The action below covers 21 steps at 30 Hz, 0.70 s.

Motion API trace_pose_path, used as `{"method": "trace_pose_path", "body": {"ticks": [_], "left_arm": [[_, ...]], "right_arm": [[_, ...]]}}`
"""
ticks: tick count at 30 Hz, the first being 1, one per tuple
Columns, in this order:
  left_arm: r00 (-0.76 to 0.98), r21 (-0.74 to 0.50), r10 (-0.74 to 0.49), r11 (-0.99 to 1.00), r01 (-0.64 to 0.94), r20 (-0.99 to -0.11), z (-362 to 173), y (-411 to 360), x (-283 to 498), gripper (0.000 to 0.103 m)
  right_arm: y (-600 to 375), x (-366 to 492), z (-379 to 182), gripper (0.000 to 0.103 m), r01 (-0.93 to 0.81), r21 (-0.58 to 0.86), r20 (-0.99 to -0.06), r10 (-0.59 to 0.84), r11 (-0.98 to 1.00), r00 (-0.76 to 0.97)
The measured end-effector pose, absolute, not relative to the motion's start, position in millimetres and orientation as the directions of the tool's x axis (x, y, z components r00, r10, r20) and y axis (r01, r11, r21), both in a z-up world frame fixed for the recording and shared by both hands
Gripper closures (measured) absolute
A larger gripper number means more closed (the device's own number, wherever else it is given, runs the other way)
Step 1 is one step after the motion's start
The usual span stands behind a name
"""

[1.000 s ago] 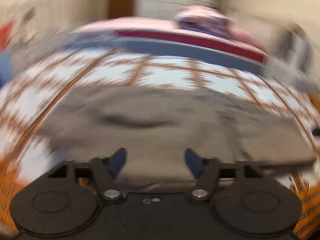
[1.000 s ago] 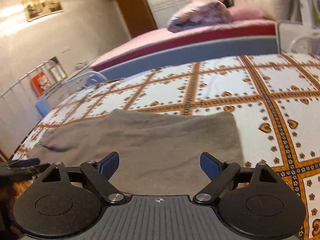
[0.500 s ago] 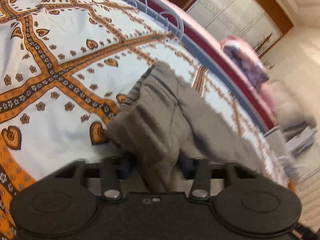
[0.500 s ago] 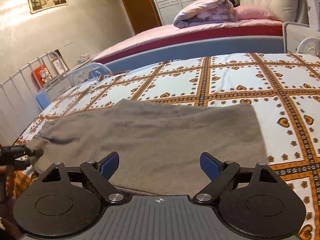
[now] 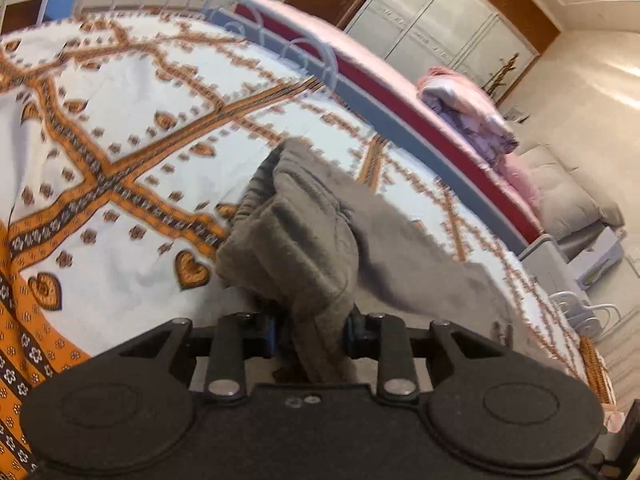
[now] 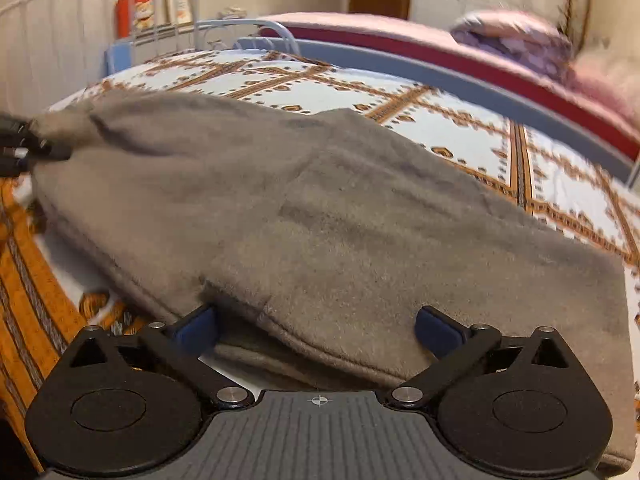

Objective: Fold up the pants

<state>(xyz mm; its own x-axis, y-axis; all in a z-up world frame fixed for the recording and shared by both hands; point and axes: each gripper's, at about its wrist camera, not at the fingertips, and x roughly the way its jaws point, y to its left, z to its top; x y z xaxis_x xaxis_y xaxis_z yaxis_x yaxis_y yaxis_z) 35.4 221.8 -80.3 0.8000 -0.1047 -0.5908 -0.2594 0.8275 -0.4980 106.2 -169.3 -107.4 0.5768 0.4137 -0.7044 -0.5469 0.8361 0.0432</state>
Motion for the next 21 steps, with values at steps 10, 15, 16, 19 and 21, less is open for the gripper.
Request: {"method": "trace_pose_path", "body": {"ticks": [10, 15, 16, 19, 21], "left_arm": [[0.834, -0.484, -0.077, 0.842, -0.239, -0.546, -55.2, 207.9, 34.8, 0.084], [0.844, -0.438, -0.040, 0.867, -0.237, -0.536, -41.4, 191.9, 33.6, 0.084], [0.847, -0.398, -0.025, 0.890, -0.223, -0.531, -34.0, 182.0, 33.8, 0.084], [0.883, -0.322, -0.050, 0.940, -0.117, -0.466, -6.7, 139.8, 36.6, 0.099], [0.901, -0.275, -0.146, 0.961, 0.031, -0.409, 12.9, 89.2, 49.0, 0.103]], "right_arm": [[-226.8, 101.3, -61.4, 0.000, -0.479, 0.186, -0.574, 0.491, 0.858, 0.655], [-239.7, 108.9, -53.7, 0.000, -0.424, 0.172, -0.579, 0.439, 0.889, 0.687], [-243.6, 109.3, -51.3, 0.000, -0.411, 0.153, -0.572, 0.420, 0.898, 0.704], [-270.3, 114.1, -44.3, 0.000, -0.334, 0.152, -0.552, 0.361, 0.930, 0.752], [-297.7, 117.9, -41.2, 0.000, -0.252, 0.189, -0.542, 0.314, 0.949, 0.779]]}}
